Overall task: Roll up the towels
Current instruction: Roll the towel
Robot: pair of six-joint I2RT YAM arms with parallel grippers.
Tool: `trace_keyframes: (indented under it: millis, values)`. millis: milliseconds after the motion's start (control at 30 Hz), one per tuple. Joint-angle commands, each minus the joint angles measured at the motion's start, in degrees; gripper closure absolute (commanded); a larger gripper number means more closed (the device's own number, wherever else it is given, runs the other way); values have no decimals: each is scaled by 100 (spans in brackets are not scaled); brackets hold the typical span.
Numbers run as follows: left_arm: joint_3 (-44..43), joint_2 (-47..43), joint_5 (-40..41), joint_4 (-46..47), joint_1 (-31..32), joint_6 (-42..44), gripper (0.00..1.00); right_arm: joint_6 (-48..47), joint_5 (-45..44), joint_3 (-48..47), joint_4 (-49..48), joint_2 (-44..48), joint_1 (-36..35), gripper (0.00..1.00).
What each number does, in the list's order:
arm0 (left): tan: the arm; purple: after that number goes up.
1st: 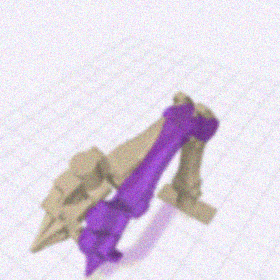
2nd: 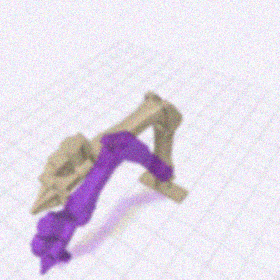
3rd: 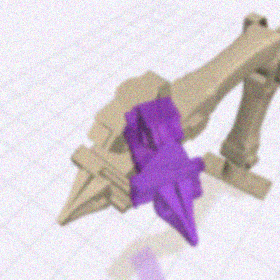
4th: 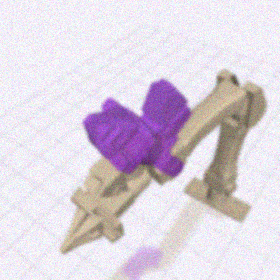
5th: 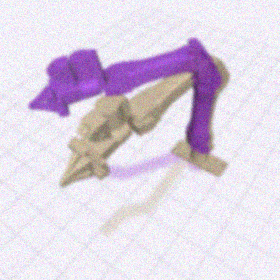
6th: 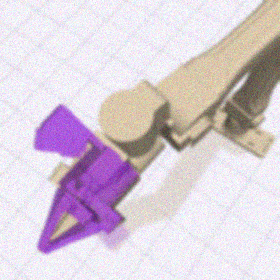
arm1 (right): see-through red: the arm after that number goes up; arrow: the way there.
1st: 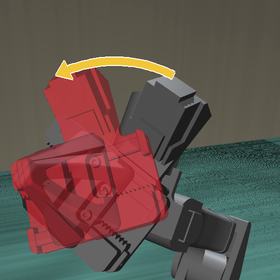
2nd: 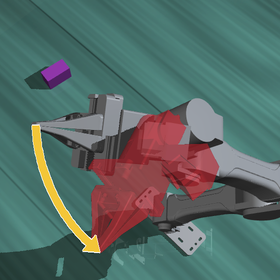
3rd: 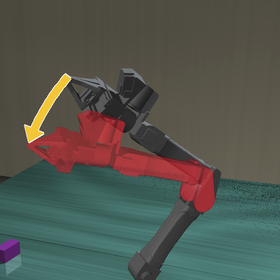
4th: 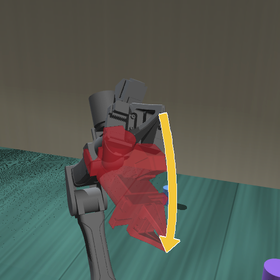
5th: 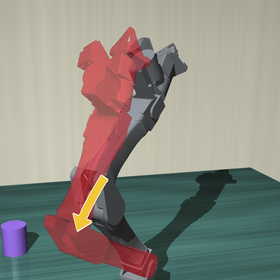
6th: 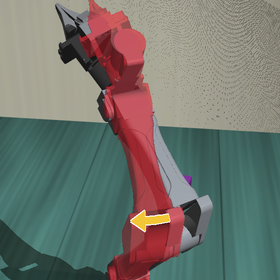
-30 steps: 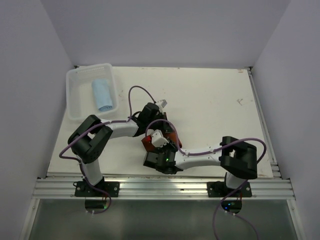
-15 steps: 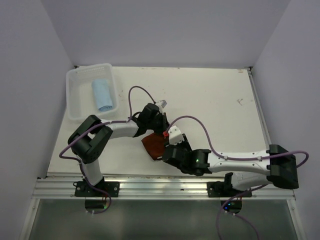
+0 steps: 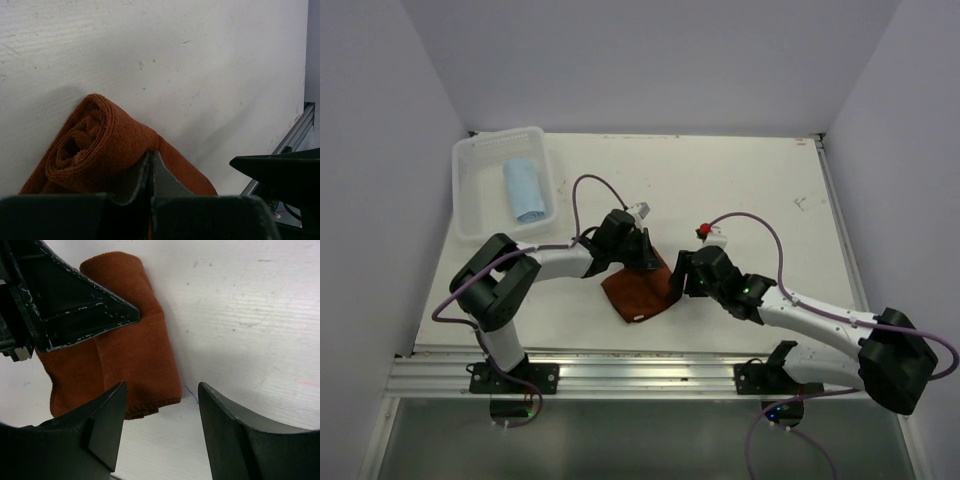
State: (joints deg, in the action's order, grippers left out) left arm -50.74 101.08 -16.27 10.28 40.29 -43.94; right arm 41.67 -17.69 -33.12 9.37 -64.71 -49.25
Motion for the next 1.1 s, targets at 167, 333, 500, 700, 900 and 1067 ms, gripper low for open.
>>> trace_keyframes:
  millis: [167,333,500,700,900,1067]
  values:
    - [91,-273,133,79,22,44,100,500,1646,315,-1102,-472,487,37]
    - [47,-264,133,97,22,17,100,640,1910,543,-1332,-543,566,36]
    - [20,-238,159,97,49,17,100,649,1919,544,-1323,-429,592,35]
    - [29,-220,168,105,66,9,100,658,2208,473,-1507,-736,601,33]
    - [-6,-246,186,62,66,26,100,676,2586,579,-1903,-1070,601,36]
    - [-94,-255,221,-9,75,79,100,579,2745,658,-1921,-1141,601,43]
